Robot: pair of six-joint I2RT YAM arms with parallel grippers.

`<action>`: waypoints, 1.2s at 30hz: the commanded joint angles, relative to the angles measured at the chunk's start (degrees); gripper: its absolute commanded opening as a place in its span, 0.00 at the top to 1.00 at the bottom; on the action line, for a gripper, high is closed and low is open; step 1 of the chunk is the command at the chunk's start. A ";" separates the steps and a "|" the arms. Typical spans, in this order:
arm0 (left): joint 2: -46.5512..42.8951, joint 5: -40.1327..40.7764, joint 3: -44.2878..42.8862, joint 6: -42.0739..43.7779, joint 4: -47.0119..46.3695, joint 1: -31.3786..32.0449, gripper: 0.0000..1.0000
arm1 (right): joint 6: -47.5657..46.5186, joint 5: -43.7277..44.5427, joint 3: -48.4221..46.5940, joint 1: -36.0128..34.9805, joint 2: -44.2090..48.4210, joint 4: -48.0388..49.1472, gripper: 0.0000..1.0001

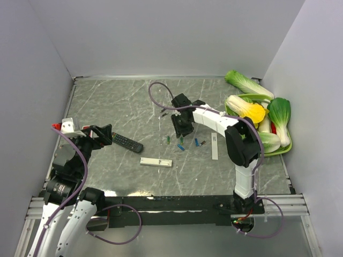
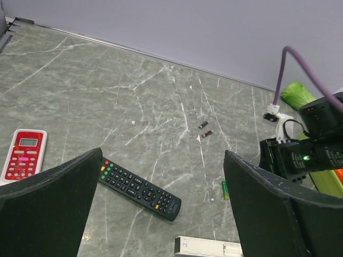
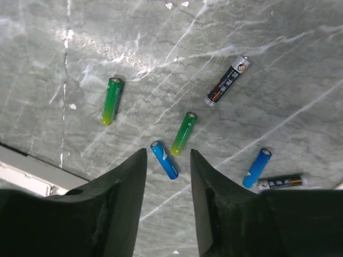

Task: Load the batteries into the remote control
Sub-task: Pick up the battery from the center of the board.

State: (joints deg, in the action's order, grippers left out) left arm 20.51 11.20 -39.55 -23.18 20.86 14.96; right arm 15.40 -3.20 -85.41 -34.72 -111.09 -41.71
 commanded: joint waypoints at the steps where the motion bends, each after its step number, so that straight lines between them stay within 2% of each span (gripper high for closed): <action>1: -0.21 -1.01 -0.18 0.85 -1.09 -0.28 0.01 | 3.50 -0.31 -1.70 0.18 -2.11 0.05 0.58; 10: -0.21 -1.27 -0.09 0.94 -1.17 -0.28 0.00 | 5.87 3.11 -2.05 0.09 -5.01 -0.12 0.65; 25: -0.04 -1.36 -0.18 0.86 -1.35 -0.28 0.01 | 5.96 4.96 -3.45 0.09 -8.88 0.14 0.70; 32: 0.49 -2.50 0.44 -0.20 -1.35 -0.02 0.01 | 3.42 5.57 -2.05 0.00 -7.04 2.16 0.85; 36: 3.03 -4.43 0.18 -2.66 -0.56 -0.02 0.01 | -0.27 5.05 1.11 -0.96 -2.05 5.58 0.90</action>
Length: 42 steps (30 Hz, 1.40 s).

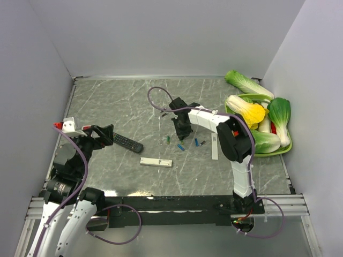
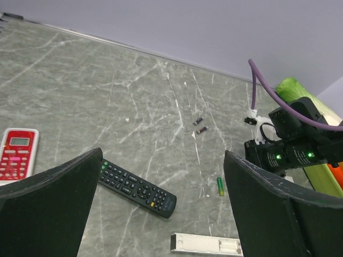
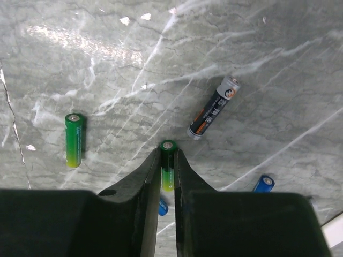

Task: Load the batteries into the remote control
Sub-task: Pick up the battery from the center of the board.

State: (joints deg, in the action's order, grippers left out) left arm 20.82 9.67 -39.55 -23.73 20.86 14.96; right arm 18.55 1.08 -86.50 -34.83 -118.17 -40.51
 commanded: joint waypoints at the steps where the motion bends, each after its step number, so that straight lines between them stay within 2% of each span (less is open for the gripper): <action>1: 3.61 -3.69 0.18 -3.42 0.22 -0.02 0.01 | -4.30 0.85 2.82 -1.64 6.10 5.17 0.92; 8: 14.59 -11.33 2.45 -14.94 5.06 -0.02 0.01 | -13.08 -0.73 12.57 -7.08 18.58 18.16 1.00; 12: 22.15 -16.34 5.79 -20.82 5.33 0.59 0.01 | -17.22 -3.19 19.51 -11.30 26.14 25.82 1.00; 14: 24.69 -16.26 7.55 -22.23 4.02 2.87 0.01 | -19.85 -5.81 22.84 -13.41 28.94 28.55 1.00; 19: 29.80 -9.77 9.84 -26.02 3.75 11.56 0.01 | -22.15 -11.52 31.03 -15.27 34.66 41.11 1.00; 21: 31.82 -8.28 10.54 -27.33 2.44 13.07 0.01 | -22.33 -15.47 35.68 -15.44 37.21 48.90 1.00; 23: 33.40 -7.74 11.69 -28.04 1.29 14.22 0.01 | -22.50 -17.42 39.37 -15.44 38.71 52.54 1.00; 24: 33.84 -7.48 12.21 -28.22 -0.11 14.65 0.05 | -24.07 -19.52 40.00 -15.44 38.89 54.12 1.00; 31: 40.60 -7.38 12.13 -28.04 -5.56 17.03 0.15 | -25.49 -22.53 41.23 -15.71 38.54 54.21 1.00; 36: 45.01 -5.02 10.81 -27.34 -5.75 19.75 0.22 | -26.89 -22.88 41.24 -15.62 37.84 52.65 1.00; 38: 46.68 -4.22 10.72 -27.08 -6.01 20.28 0.28 | -27.51 -23.23 40.62 -15.97 36.70 51.16 1.00; 42: 49.31 -3.26 9.93 -27.42 -6.18 22.38 0.31 | -29.53 -23.14 41.06 -16.50 35.64 50.88 1.00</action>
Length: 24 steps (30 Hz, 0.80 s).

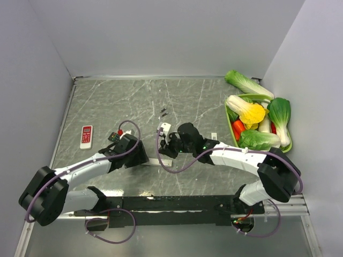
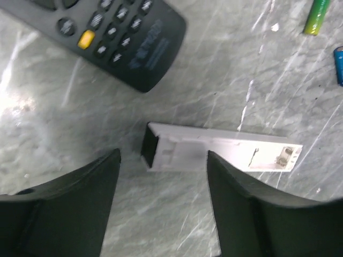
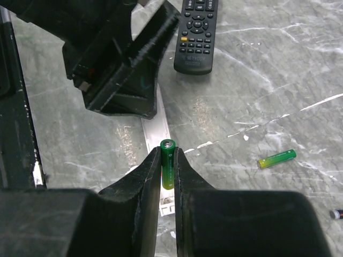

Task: Load the batteries into the remote control
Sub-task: Pick up the battery from the center of the board, then load the battery into the remote control.

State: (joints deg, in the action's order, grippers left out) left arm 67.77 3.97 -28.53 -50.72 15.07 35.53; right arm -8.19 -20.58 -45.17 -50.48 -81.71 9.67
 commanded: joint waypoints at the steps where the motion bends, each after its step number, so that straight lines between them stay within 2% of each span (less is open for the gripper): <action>1: 3.15 2.80 -1.17 -0.43 -0.39 2.17 0.33 | -3.15 -1.57 -0.19 -0.94 -1.25 0.61 1.00; 6: 4.83 4.03 -2.05 -0.96 0.57 3.58 0.46 | -5.26 -1.40 -1.85 -1.38 -4.67 -3.51 1.00; 8: 4.92 4.12 -1.70 -1.22 0.23 3.76 0.56 | -5.61 -1.40 -2.12 -1.38 -5.47 -4.04 1.00; 13: 4.66 3.94 -0.74 -1.75 -0.39 3.76 0.62 | -6.05 -1.66 -2.29 -1.55 -7.50 -5.01 1.00; 24: 5.18 4.29 -0.29 -1.40 -0.83 3.85 0.62 | -8.42 0.01 -2.56 -1.64 -9.87 -6.33 1.00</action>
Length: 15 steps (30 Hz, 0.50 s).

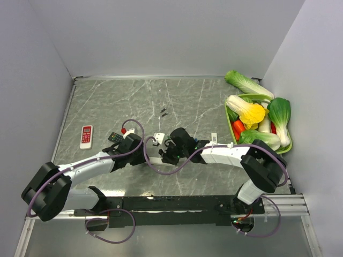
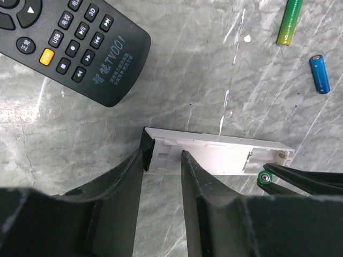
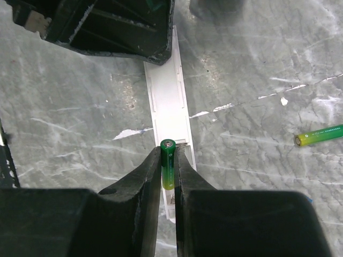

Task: Load the batteries into the remote control
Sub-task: Load the battery into the remote control.

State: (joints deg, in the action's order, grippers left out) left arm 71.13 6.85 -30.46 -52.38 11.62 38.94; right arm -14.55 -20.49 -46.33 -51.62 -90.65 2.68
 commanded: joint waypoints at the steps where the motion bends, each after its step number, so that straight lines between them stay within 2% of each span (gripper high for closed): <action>1: 1.82 1.41 1.63 0.26 2.53 0.44 0.62 | -2.67 -0.16 -1.40 -0.50 -0.93 0.66 1.00; 8: 1.90 1.76 1.54 0.26 2.80 0.44 0.62 | -3.65 -0.95 -3.07 -0.42 -1.72 -2.32 1.00; 15: 1.46 2.11 1.63 0.17 2.88 0.44 0.60 | -4.53 0.10 -4.91 -0.59 -2.69 -9.26 1.00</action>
State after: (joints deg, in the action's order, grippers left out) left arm 71.37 7.20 -30.46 -52.40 11.16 38.98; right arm -17.58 -20.23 -48.21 -51.62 -92.05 -1.93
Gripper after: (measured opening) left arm 0.395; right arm 0.176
